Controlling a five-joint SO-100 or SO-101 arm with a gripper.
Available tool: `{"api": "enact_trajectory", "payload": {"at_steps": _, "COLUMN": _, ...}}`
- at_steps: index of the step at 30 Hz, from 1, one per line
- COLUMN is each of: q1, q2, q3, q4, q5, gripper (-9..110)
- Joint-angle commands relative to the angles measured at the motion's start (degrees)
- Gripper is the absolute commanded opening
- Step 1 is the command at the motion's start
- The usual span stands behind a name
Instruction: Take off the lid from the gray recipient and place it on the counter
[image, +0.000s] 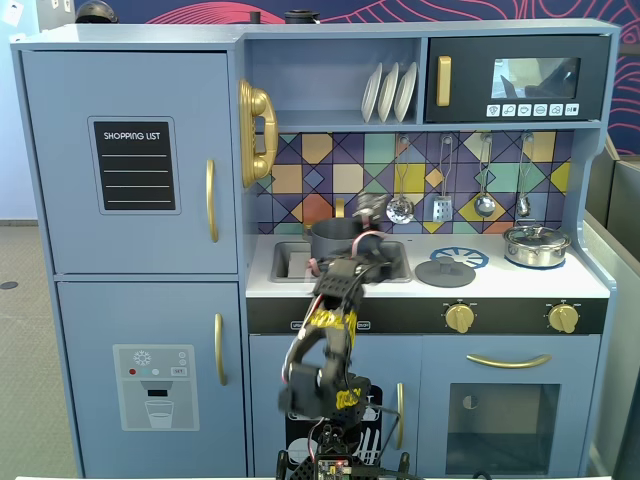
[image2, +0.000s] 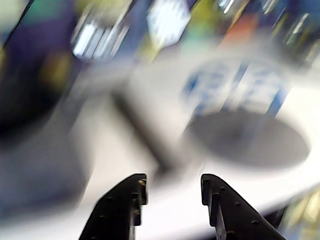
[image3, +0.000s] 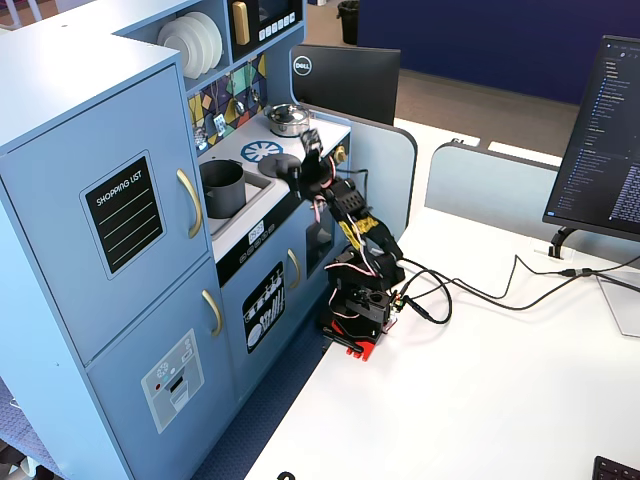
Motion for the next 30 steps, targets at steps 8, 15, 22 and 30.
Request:
{"api": "enact_trajectory", "payload": {"at_steps": 8, "q1": -18.98, "q2": 9.67, "q3": 14.94, "q4": 30.15, "q5": 2.64, "gripper": 0}}
{"api": "enact_trajectory", "payload": {"at_steps": 15, "q1": -23.12, "q2": 14.50, "q3": 34.89, "q4": 27.86, "q5": 4.48, "gripper": 0}}
{"api": "enact_trajectory", "payload": {"at_steps": 22, "q1": -20.57, "q2": 20.83, "q3": 45.09, "q4": 33.49, "q5": -0.53, "gripper": 0}}
{"api": "enact_trajectory", "payload": {"at_steps": 30, "q1": -21.80, "q2": 20.83, "q3": 47.64, "q4": 38.32, "q5": 3.08, "gripper": 3}}
